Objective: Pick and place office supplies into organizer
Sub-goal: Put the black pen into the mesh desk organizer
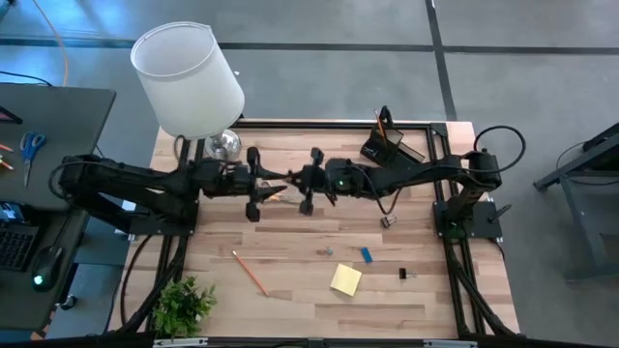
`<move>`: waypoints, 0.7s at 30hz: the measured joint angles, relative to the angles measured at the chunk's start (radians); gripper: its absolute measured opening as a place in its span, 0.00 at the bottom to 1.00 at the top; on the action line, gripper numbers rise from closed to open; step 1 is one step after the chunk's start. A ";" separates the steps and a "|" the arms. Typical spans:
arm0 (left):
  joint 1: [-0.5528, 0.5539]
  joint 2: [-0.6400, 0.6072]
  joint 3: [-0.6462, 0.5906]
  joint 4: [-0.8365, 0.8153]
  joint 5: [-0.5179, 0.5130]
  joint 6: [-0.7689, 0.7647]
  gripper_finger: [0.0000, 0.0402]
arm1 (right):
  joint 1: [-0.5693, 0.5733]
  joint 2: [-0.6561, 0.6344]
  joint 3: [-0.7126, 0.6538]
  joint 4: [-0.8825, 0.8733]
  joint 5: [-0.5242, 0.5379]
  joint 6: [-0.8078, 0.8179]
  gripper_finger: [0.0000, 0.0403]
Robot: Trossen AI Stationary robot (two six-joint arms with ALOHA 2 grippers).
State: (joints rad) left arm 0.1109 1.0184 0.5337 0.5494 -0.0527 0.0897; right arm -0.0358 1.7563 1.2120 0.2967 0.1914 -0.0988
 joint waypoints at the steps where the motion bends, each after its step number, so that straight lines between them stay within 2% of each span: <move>1: -0.001 -0.019 0.001 -0.013 -0.004 0.001 0.30 | -0.012 0.002 -0.001 -0.009 0.010 0.009 0.04; 6: 0.001 -0.111 0.001 -0.114 -0.015 0.001 0.37 | -0.089 -0.032 0.000 -0.118 0.049 0.044 0.04; 12: -0.001 -0.210 0.000 -0.224 -0.005 0.001 0.38 | -0.232 -0.080 -0.001 -0.217 0.089 0.055 0.04; 17: 0.000 -0.242 0.000 -0.263 -0.004 -0.003 0.38 | -0.363 -0.127 -0.001 -0.266 0.099 0.067 0.04; 21: -0.001 -0.246 0.000 -0.290 0.015 -0.008 0.38 | -0.431 -0.183 -0.023 -0.285 0.186 0.095 0.04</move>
State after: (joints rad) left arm 0.1101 0.7720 0.5339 0.2599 -0.0378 0.0822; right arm -0.4671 1.5736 1.1888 0.0118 0.3778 -0.0033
